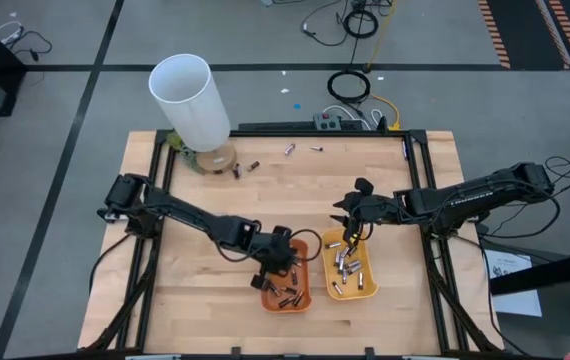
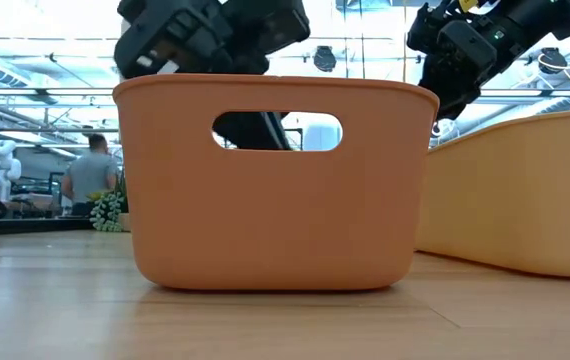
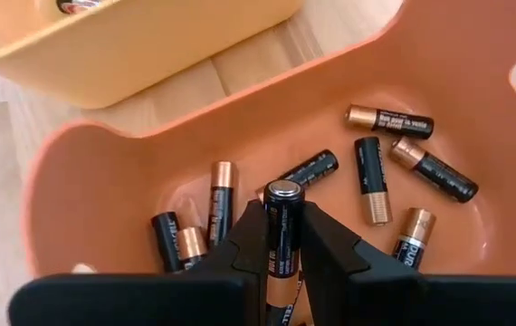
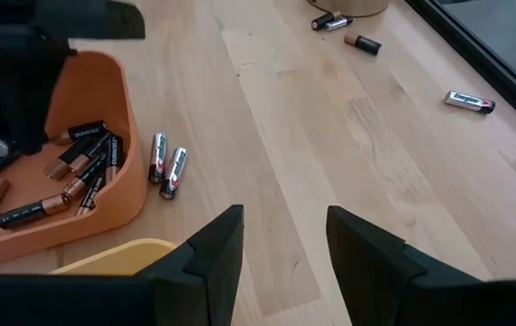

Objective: Sort batteries

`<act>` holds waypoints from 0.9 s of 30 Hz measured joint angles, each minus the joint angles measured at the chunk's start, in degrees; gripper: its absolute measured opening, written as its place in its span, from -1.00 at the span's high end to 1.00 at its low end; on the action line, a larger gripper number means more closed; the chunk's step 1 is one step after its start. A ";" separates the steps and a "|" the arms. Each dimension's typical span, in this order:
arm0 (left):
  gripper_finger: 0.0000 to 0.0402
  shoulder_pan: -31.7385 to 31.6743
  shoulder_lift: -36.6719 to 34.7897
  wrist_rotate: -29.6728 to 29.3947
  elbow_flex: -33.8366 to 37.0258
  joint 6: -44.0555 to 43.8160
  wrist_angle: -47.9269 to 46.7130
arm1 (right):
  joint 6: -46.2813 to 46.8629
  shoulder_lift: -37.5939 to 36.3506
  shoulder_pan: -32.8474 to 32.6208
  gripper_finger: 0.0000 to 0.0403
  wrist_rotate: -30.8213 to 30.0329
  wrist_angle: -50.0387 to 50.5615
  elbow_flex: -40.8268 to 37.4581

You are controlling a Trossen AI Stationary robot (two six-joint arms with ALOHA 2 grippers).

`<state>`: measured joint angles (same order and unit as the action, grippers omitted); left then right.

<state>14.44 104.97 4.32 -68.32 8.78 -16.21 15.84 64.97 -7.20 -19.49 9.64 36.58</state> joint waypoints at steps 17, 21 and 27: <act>0.76 -1.70 3.30 2.40 2.11 0.59 4.97 | -0.06 0.34 0.00 0.25 0.02 -1.31 0.00; 0.76 -2.01 3.99 3.18 2.11 0.58 5.65 | -0.31 1.70 0.00 0.25 0.04 -1.73 0.00; 0.42 -2.06 4.04 2.59 2.06 0.79 5.58 | -0.45 3.59 0.00 0.25 0.06 -2.20 0.00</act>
<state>12.38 109.01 6.90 -66.26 9.57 -10.63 15.39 68.56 -7.20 -19.42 7.44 36.58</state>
